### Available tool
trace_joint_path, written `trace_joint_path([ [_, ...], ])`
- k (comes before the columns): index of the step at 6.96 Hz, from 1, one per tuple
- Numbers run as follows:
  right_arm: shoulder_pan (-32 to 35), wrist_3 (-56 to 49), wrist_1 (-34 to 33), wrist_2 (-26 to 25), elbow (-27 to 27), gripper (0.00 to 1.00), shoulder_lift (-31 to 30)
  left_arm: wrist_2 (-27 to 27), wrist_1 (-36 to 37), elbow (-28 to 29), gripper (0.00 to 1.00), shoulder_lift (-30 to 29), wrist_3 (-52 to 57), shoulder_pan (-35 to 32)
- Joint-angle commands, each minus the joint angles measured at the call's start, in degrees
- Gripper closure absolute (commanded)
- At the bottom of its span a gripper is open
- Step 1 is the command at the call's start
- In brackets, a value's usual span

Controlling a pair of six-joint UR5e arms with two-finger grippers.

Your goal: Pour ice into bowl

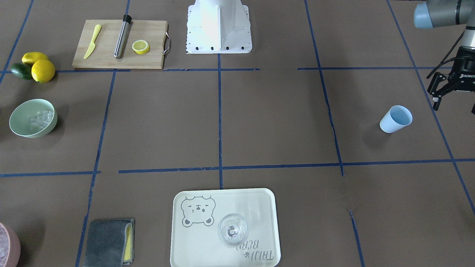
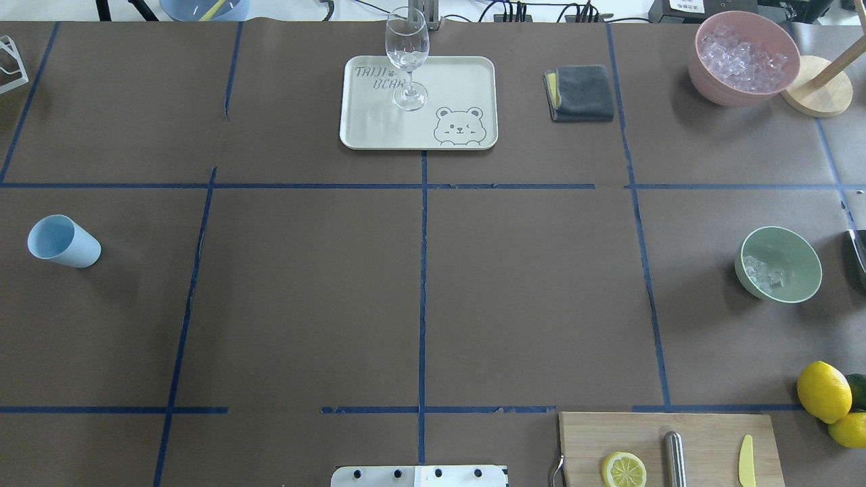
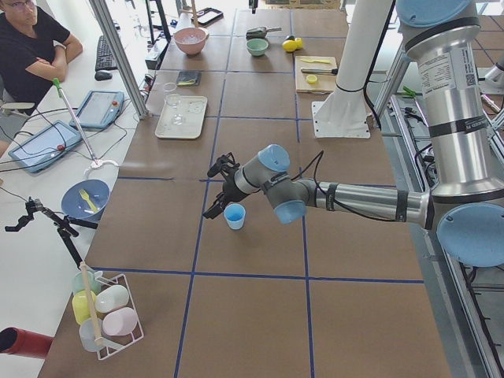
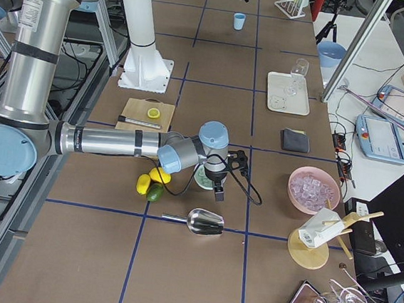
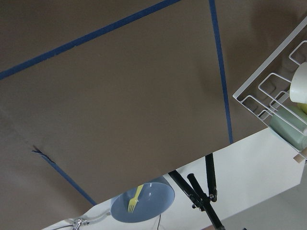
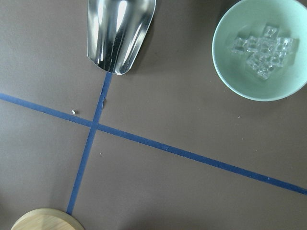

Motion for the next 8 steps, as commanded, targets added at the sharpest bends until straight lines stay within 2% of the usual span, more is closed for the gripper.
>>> trace_joint_path([
  [1, 4.2, -4.4, -6.7, 5.5, 1.4, 0.00, 0.2, -15.9, 16.9, 0.3, 0.00, -3.3, 12.2, -10.4],
  [2, 4.2, -4.3, -6.6, 5.7, 1.2, 0.00, 0.1, -17.5, 26.6, 0.2, 0.00, -4.6, 19.4, -13.9],
  [3, 4.2, -3.9, -6.3, 5.6, 0.0, 0.00, 0.2, -17.9, 33.4, 0.5, 0.00, -5.3, 26.4, -18.6],
  [5, 4.2, -3.8, -6.1, 5.3, -0.8, 0.00, 0.1, -21.7, 49.5, 1.5, 0.00, -9.6, 33.7, -25.5],
  [6, 4.2, -3.5, -6.1, 5.1, -1.3, 0.00, -0.2, -24.8, 51.8, 2.0, 0.00, -9.4, 34.2, -26.8],
  [7, 4.2, -3.4, -6.3, 5.9, -2.8, 0.00, 0.3, -28.4, 51.3, 6.4, 0.00, -9.1, 34.0, -27.0],
  [8, 4.7, -3.3, -6.4, 6.7, -2.9, 0.00, 0.4, -29.0, 51.2, 7.4, 0.00, -9.5, 33.6, -27.0],
])
